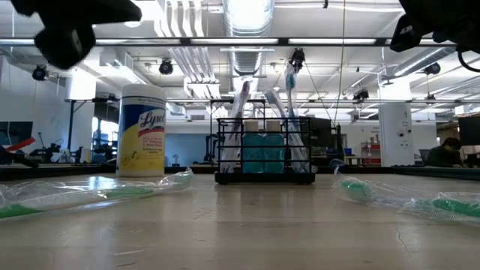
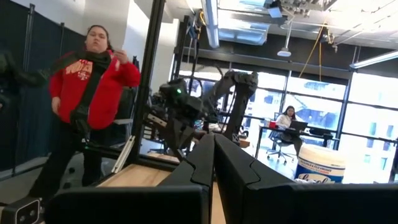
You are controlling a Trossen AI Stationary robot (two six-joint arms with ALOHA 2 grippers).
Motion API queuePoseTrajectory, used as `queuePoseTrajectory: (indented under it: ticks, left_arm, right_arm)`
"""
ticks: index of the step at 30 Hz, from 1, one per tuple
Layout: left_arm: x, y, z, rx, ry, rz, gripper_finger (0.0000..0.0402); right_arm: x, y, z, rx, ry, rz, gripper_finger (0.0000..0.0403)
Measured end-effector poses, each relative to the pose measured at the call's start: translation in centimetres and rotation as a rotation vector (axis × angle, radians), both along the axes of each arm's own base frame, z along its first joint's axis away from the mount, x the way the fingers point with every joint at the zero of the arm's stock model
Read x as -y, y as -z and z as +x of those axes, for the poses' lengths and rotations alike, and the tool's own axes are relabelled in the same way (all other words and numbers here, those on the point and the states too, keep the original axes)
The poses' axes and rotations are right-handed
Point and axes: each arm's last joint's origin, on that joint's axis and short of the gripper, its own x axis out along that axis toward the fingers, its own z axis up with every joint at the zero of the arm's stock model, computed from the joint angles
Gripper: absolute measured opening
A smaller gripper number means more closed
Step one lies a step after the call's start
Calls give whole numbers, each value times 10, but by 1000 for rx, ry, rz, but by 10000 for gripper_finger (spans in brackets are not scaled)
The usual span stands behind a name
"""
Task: Pick & Place toothbrushing station
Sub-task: Put the left green toothbrush into the wire organizer
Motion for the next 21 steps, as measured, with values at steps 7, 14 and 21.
queuePoseTrajectory:
  ticks: [7,14,21]
  left_arm:
    - [-8,27,-5,31,-23,-64,12]
    - [-2,9,13,-42,-2,-45,70]
    - [-3,-22,34,-314,-55,-55,164]
  right_arm:
    - [0,0,0,-2,0,0,8]
    - [0,0,0,-3,-1,0,8]
    - [0,0,0,-3,-1,0,8]
